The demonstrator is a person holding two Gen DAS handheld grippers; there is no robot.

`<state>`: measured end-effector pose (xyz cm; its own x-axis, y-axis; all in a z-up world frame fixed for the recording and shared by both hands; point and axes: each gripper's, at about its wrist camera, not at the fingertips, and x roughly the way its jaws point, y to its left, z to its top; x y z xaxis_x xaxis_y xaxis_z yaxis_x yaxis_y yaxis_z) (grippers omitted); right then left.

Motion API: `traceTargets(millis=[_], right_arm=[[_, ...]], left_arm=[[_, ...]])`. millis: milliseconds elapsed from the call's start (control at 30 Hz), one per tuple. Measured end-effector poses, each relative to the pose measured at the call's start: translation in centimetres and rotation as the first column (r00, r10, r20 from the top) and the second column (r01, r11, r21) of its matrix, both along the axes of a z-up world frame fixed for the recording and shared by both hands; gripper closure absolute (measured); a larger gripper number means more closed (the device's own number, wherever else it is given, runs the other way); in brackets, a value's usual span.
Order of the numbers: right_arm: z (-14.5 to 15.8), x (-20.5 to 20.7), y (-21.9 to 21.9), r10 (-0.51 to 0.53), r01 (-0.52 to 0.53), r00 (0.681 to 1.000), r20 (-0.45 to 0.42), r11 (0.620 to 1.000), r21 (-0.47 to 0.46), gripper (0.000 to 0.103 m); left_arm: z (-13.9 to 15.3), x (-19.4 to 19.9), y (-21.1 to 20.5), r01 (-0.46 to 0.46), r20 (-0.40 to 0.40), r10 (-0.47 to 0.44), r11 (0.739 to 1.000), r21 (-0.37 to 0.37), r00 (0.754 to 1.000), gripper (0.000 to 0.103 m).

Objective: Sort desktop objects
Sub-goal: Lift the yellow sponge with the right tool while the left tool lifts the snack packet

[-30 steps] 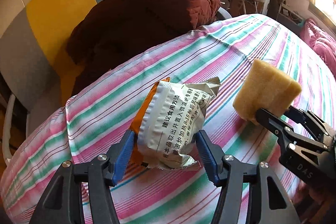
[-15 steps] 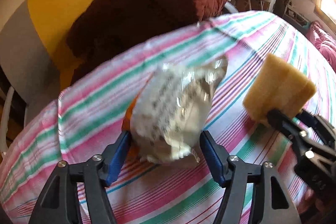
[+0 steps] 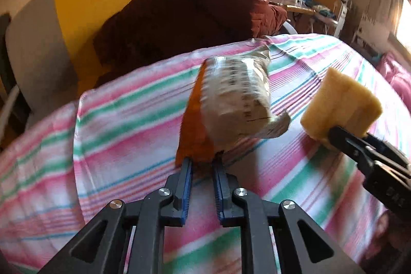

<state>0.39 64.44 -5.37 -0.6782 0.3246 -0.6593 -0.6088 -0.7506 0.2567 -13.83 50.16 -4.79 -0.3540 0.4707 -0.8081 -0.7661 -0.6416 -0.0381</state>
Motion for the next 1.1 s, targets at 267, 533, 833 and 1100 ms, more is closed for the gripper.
traceTargets(millis=[267, 533, 833, 1100], right_arm=[[0.0, 0.3, 0.2, -0.002, 0.002, 1.000, -0.017, 1.000, -0.018, 0.043], [-0.1, 0.4, 0.5, -0.001, 0.000, 1.000, -0.032, 0.999, -0.037, 0.043], [-0.4, 0.2, 0.6, -0.001, -0.001, 1.000, -0.030, 0.999, -0.044, 0.042], [-0.3, 0.0, 0.3, -0.004, 0.004, 1.000, -0.019, 1.000, -0.020, 0.044]], left_arm=[[5.1, -1.8, 0.4, -0.031, 0.145, -0.009, 0.961, 0.275, 0.989, 0.030], [4.6, -1.2, 6.8, 0.160, -0.003, -0.160, 0.987, 0.007, 0.987, 0.027], [1.3, 0.6, 8.6, 0.280, -0.068, -0.291, 0.950, -0.136, 0.954, 0.035], [0.8, 1.0, 6.2, 0.178, -0.065, -0.182, 0.982, -0.054, 0.981, 0.042]])
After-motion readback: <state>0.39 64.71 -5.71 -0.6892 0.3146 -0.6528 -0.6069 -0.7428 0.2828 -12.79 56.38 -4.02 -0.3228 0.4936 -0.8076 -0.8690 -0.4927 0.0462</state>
